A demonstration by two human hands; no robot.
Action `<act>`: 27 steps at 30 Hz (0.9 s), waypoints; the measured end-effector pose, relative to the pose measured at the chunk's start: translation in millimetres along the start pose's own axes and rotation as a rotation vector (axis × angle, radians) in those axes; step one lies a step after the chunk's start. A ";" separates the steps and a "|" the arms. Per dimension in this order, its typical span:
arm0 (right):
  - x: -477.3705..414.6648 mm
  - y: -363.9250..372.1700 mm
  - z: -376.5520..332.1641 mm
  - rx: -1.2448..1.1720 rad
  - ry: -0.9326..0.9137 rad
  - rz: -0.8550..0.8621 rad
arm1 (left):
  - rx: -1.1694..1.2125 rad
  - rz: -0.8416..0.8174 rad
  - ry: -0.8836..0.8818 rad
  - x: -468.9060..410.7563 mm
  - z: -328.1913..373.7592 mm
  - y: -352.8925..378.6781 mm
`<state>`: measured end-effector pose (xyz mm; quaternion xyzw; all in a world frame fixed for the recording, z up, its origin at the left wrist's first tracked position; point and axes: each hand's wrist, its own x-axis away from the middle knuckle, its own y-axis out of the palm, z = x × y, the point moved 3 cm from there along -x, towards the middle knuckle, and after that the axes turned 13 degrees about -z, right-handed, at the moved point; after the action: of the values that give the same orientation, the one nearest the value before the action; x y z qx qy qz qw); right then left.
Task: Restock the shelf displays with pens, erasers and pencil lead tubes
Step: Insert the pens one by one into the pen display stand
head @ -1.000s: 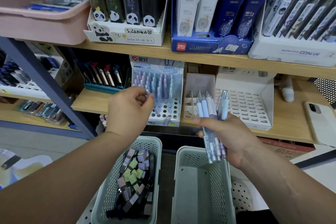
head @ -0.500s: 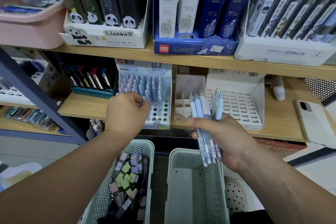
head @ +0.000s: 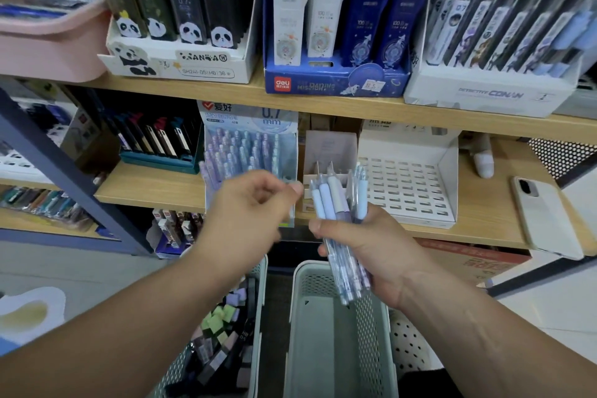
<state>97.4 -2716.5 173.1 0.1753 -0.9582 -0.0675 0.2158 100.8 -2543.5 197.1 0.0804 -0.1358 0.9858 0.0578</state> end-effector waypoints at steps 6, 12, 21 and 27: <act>-4.2 22.2 9.0 0.105 -0.034 -0.088 | 0.270 -0.107 -0.165 10.2 -25.5 13.8; -7.3 29.4 11.9 0.089 -0.024 -0.062 | 0.391 -0.068 -0.181 12.4 -28.3 3.8; -23.8 19.0 11.4 -0.031 0.042 0.168 | 0.533 0.127 -0.069 8.9 -28.1 -35.7; -27.2 25.6 11.0 -0.164 0.050 0.173 | 0.617 0.169 0.028 14.0 -28.0 -55.1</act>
<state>107.8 -2682.2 157.9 0.0752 -0.9554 -0.1223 0.2582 90.6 -2481.7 187.2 0.0692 0.1641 0.9828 -0.0498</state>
